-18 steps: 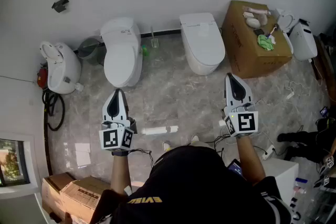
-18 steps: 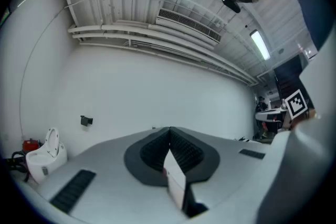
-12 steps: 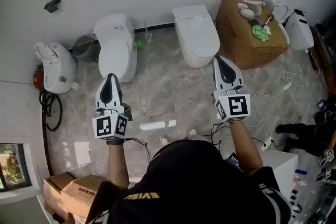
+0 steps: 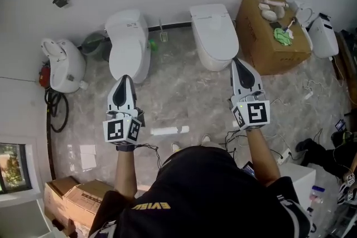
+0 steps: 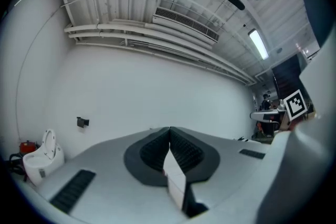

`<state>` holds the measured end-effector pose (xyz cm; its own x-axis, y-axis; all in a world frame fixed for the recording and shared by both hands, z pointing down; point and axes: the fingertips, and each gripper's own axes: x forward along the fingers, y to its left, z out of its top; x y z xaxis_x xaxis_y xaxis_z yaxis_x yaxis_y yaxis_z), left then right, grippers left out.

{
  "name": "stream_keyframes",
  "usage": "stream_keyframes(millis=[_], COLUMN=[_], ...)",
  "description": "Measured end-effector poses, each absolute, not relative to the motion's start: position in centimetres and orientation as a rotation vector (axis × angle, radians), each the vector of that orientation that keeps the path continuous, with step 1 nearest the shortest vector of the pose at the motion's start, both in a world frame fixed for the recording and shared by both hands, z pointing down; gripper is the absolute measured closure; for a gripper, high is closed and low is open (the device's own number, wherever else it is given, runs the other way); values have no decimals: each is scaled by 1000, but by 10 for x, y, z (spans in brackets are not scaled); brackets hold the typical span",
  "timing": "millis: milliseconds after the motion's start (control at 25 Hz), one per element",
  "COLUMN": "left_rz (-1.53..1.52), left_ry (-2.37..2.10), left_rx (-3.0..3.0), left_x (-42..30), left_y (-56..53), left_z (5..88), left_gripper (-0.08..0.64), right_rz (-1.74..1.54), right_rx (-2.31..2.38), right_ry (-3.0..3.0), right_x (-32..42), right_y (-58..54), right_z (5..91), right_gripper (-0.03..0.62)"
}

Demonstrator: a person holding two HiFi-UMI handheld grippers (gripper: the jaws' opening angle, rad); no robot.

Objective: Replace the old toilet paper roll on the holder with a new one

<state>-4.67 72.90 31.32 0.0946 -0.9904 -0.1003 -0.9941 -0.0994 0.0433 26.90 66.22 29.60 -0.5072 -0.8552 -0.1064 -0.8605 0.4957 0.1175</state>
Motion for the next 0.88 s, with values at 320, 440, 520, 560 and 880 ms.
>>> stream_keyframes(millis=[320, 440, 520, 560, 880], left_rz=[73, 160, 202, 188, 69], left_ry=[2126, 2100, 2099, 2100, 2093], left_rx=[-2269, -2255, -2261, -2261, -2280], left_x=[-61, -60, -63, -65, -72], left_y=[732, 734, 734, 734, 745], left_z=[328, 320, 318, 319, 335], left_gripper=[548, 226, 109, 103, 103], right_rz=[194, 163, 76, 53, 37], right_rx=[-1587, -1580, -1556, -1557, -1572], right_ry=[2692, 2702, 2705, 2708, 2738], right_x=[275, 273, 271, 271, 260], right_y=[656, 655, 653, 653, 662], right_z=[305, 308, 313, 315, 323], right_gripper=[595, 465, 69, 52, 52])
